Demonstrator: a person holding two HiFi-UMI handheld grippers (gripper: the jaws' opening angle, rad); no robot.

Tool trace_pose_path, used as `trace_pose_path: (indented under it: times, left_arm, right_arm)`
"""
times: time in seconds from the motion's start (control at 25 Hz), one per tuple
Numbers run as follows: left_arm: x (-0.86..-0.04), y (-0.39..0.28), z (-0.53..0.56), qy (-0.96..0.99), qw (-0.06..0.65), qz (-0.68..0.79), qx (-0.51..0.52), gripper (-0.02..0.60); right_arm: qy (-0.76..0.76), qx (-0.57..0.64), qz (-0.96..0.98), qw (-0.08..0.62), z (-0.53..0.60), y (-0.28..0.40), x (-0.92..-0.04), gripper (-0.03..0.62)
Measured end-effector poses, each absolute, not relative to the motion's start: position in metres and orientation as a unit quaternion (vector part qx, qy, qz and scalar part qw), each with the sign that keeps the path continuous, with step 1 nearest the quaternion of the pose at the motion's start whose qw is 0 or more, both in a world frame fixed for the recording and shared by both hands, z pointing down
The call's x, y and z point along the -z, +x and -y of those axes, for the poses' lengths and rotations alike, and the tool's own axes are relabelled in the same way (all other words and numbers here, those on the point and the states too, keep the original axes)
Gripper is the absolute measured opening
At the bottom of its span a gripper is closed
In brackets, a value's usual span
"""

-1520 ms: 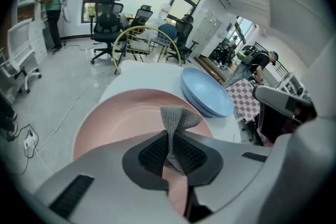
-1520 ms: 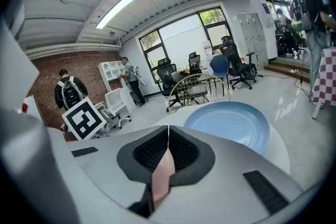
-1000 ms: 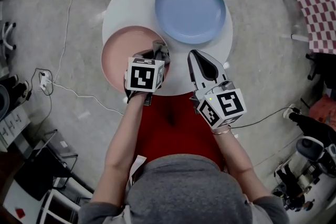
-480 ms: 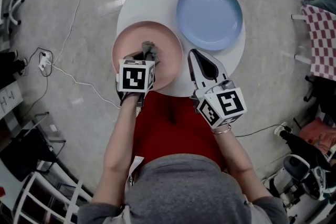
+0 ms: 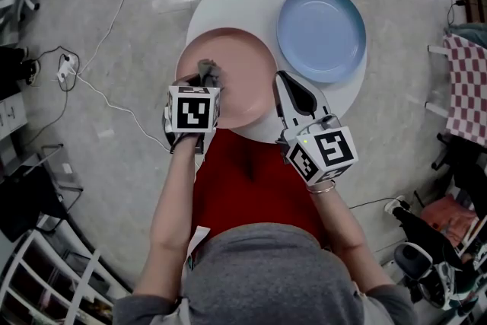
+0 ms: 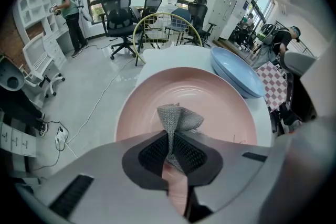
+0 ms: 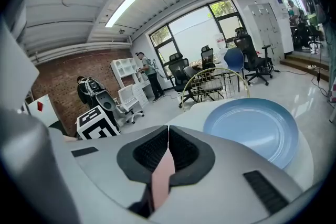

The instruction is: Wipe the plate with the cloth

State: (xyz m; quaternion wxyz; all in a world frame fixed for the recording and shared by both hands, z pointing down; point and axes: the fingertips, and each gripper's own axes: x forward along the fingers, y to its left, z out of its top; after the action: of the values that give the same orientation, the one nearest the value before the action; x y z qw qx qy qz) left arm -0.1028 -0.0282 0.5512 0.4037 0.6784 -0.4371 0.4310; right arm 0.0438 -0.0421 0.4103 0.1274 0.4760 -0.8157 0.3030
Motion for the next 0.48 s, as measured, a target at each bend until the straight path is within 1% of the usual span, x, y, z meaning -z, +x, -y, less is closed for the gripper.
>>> trace_pose_path:
  times: [0.48]
  left_arm:
    - [-0.554,-0.14,0.028,0.652,0.389,0.463,-0.457,0.037]
  right_arm:
    - [0.466,-0.3,0.821,0.137,0.044,0.03,-0.412,0.029]
